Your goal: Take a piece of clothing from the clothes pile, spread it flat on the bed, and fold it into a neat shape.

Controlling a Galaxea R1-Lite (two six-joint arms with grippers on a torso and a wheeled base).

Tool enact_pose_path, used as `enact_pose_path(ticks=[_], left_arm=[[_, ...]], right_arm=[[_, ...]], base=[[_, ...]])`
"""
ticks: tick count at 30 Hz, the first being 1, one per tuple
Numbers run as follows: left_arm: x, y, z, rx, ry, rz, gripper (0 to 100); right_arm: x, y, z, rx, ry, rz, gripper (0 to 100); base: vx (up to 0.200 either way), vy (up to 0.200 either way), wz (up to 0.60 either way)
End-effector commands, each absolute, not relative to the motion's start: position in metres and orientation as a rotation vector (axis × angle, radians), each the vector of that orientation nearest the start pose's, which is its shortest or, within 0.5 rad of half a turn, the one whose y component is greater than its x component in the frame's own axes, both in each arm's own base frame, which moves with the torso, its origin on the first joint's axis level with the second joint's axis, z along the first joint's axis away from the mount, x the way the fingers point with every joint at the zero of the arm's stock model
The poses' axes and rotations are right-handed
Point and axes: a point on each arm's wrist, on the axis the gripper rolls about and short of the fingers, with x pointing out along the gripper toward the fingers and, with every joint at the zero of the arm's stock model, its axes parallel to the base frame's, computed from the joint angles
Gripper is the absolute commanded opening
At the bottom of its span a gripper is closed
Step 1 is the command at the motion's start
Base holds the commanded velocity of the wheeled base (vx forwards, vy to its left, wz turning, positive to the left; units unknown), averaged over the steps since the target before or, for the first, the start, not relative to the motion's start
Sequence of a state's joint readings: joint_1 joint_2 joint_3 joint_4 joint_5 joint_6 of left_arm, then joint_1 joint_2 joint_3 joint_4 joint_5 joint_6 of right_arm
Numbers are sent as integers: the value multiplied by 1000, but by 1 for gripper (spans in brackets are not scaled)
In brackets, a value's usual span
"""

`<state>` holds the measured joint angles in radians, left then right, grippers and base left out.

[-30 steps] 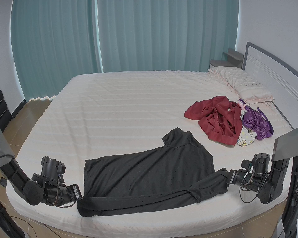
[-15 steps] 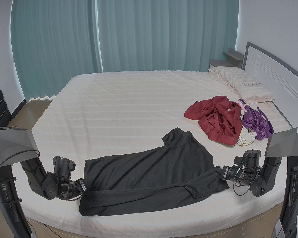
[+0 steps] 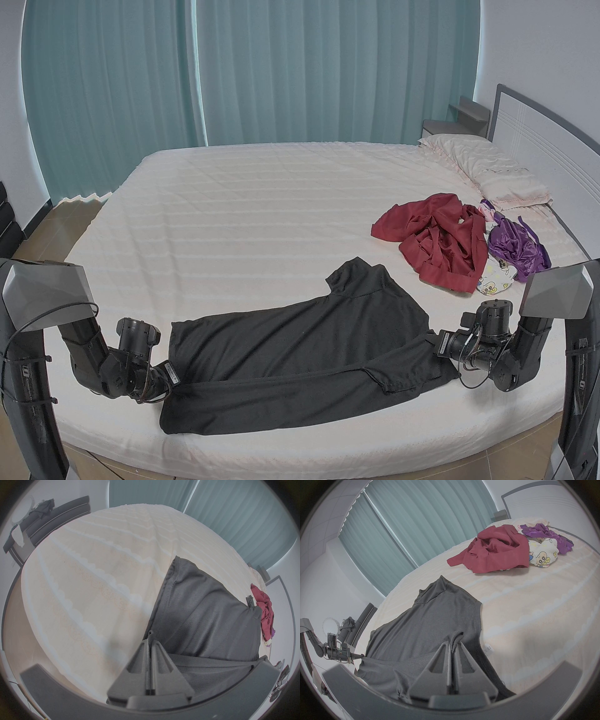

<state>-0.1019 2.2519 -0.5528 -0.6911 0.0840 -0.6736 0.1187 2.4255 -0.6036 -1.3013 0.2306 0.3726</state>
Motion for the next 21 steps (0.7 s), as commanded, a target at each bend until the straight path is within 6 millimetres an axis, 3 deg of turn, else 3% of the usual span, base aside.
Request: enact_pose_path(ticks=[1,8,9,10,11,17,21], left_arm=[[295,-26,-40,-528,967,337,0],[297,-26,-40,-531,963,336,0],[297,-26,-40,-528,962,336,100],[297,-27,-40,-527,964,336,100],[297,-27,-40,-527,965,336,100],[294,-27,-40,-519,974,337,100],[290,-23,-39,-541,982,337,100]], right_arm=[[345,50,-44,386,576,251,0],[349,52,-49,381,573,242,0],[350,52,-49,381,571,241,0],[350,52,-50,381,574,240,0],[350,53,-50,379,575,241,100],[349,53,-56,379,590,237,100],[351,46,-47,399,549,223,100]], base=[[0,0,0],[0,0,0],[0,0,0],[0,0,0],[0,0,0],[0,0,0],[0,0,0]])
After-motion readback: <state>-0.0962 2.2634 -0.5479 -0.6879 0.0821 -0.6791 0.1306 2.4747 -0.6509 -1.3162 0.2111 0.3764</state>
